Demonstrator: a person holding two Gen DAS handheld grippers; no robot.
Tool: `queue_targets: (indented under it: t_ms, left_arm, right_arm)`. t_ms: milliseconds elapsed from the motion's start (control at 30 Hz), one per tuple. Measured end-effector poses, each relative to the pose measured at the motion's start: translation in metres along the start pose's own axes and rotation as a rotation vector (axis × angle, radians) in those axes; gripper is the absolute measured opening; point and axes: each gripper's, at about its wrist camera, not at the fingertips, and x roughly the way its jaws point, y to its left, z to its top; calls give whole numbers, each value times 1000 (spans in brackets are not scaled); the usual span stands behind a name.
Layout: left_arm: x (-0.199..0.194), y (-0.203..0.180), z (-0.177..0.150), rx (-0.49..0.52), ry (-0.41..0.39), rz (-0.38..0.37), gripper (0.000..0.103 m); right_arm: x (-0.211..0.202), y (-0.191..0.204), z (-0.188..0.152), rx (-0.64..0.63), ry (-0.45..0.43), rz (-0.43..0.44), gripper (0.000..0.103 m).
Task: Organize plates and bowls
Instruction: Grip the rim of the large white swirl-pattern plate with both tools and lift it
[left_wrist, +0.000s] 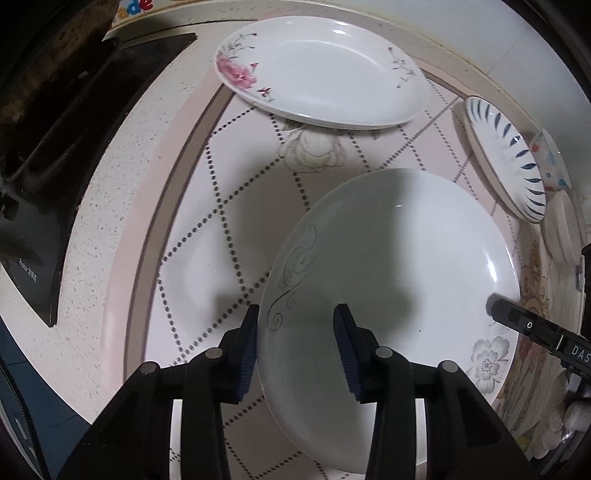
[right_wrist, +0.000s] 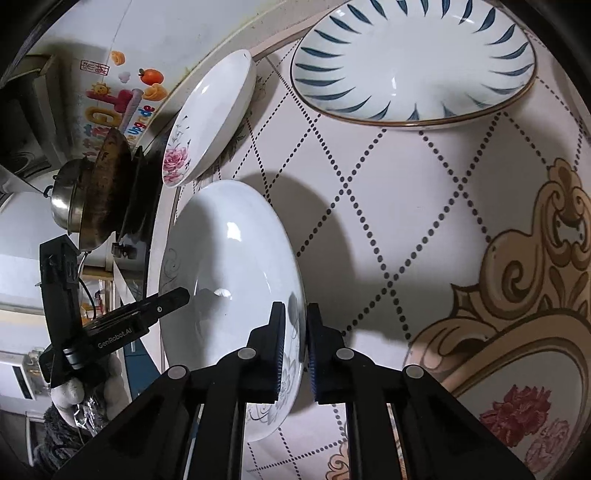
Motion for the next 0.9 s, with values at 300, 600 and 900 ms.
queue_targets:
  t_ms: [300,600,900]
  left_arm:
    - [-25,-43,-19,66,-46,-50,37]
    - [-15,-102,-19,147,-17,-102,37]
    - [8,-148,-16,222,15,-103,37]
  right_arm:
    - [-50,-22,-17,16,-45,-14,13]
    - [-117,-69,-49,69,-121,-40,13]
    - [-138,-120,-70,158,-153,-82,13]
